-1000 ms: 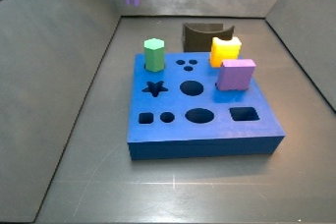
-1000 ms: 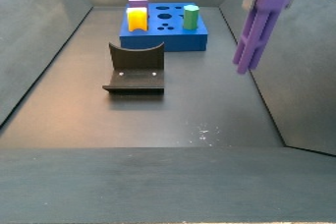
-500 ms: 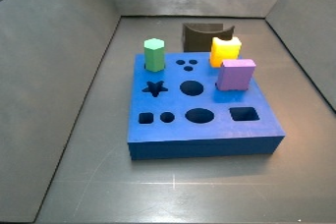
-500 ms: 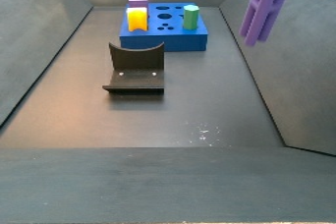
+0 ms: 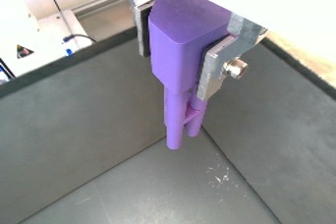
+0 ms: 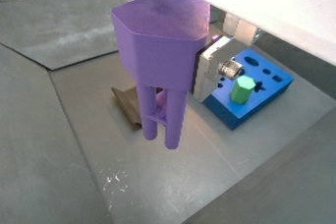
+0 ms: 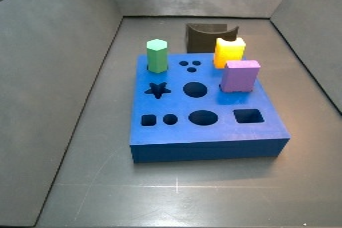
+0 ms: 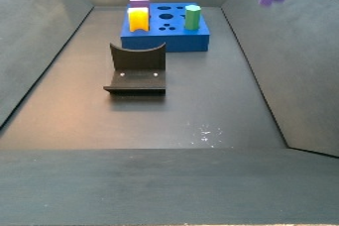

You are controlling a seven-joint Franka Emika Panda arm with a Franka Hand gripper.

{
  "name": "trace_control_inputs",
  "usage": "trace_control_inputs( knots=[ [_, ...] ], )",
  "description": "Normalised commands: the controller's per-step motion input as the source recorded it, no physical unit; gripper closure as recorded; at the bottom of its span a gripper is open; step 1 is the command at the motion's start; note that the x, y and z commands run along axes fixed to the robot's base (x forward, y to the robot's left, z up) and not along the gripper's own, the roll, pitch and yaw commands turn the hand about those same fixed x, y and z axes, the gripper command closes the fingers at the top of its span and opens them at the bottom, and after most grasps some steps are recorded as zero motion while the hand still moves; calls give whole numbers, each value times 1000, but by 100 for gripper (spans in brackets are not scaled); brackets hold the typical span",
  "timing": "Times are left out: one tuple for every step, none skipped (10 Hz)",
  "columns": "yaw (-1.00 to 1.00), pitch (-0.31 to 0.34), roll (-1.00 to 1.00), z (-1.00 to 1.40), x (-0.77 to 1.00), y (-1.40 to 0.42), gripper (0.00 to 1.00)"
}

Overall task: Pick up the 3 prong object. Move up. Move to above the board. Insert the 3 prong object.
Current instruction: Move to above the board.

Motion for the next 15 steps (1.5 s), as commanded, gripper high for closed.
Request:
trace_control_inputs(
  knots=[
    [-1000,387,395,-16,242,-1000,100],
    [-965,372,422,-38,245,-1000,100],
    [-681,299,367,-30,249,-1000,100],
    [-356,204,156,-27,249,-1000,100],
    [-242,176,97,-27,253,-1000,100],
    [-86,147,24,-26,261,-1000,100],
    [-54,136,-5,-23,268,-1000,100],
    [-21,127,-1,-21,275,-1000,100],
    [-10,124,-3,-19,279,-1000,100],
    [2,116,-9,-16,288,-1000,100],
    [1,110,-8,-13,293,-1000,100],
    [1,107,-2,-10,307,-1000,100],
    [5,106,-15,-7,315,-1000,100],
    [9,104,9,-3,328,-1000,100],
    [12,106,5,3,348,-1000,100]
  ],
)
